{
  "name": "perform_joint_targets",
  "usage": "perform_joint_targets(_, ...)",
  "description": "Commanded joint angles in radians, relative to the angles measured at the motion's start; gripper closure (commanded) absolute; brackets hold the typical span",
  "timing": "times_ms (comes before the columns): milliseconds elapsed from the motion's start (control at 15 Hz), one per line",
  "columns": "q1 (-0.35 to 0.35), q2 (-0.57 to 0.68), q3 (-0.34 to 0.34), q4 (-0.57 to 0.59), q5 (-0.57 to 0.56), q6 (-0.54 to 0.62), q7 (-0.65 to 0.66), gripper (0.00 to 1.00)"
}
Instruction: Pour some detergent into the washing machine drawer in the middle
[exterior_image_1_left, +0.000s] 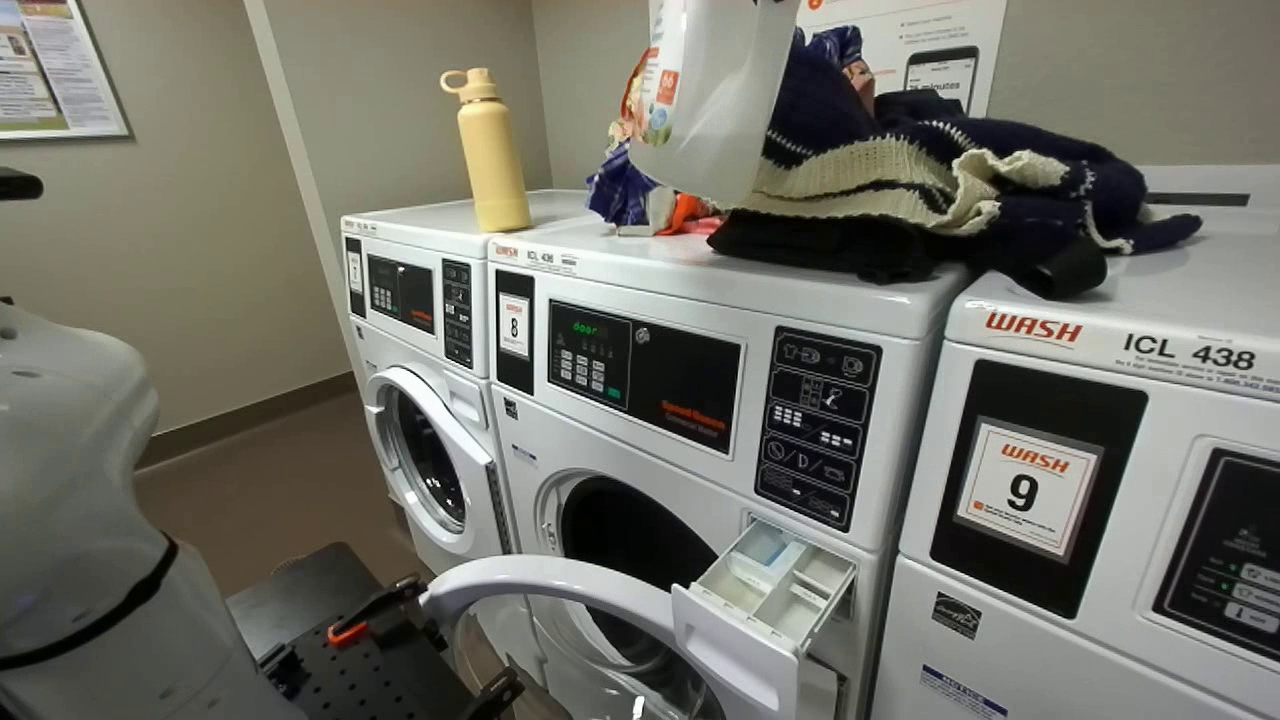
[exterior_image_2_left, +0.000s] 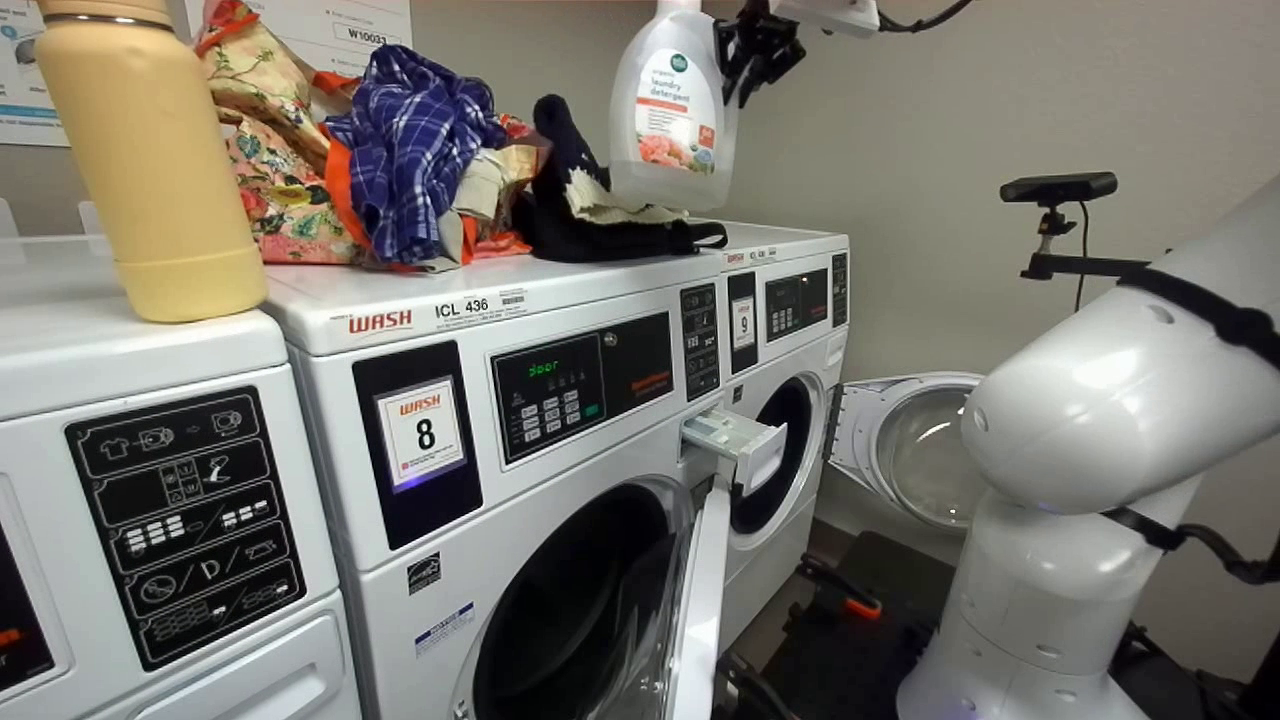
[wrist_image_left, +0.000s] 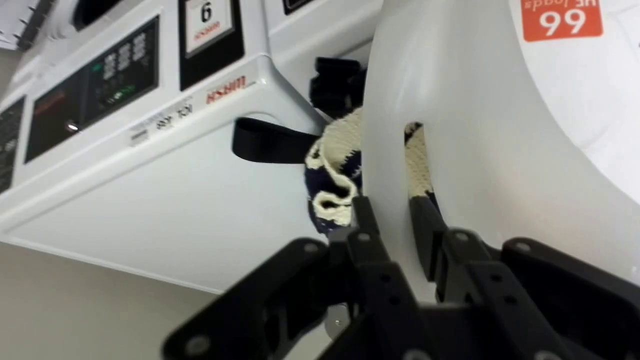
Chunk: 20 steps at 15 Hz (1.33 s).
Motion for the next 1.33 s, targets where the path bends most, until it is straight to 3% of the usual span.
perform_joint_targets(0, -0.066, -0.075, -0.011, -0.067, -0.063, -0.012, 0.071, 0.94)
perform_joint_targets(200, -0.114, -0.098, -0.023, -0.136, -0.119, -0.003, 0.077, 0.94)
perform_joint_targets(600, -0.216, -0.100, 0.013, -0.252, -0.338, 0.040, 0.182, 0.94)
perform_joint_targets(1267, -0.201, -0.068, -0.005, -0.335, -0.637, 0.046, 0.195, 0.94)
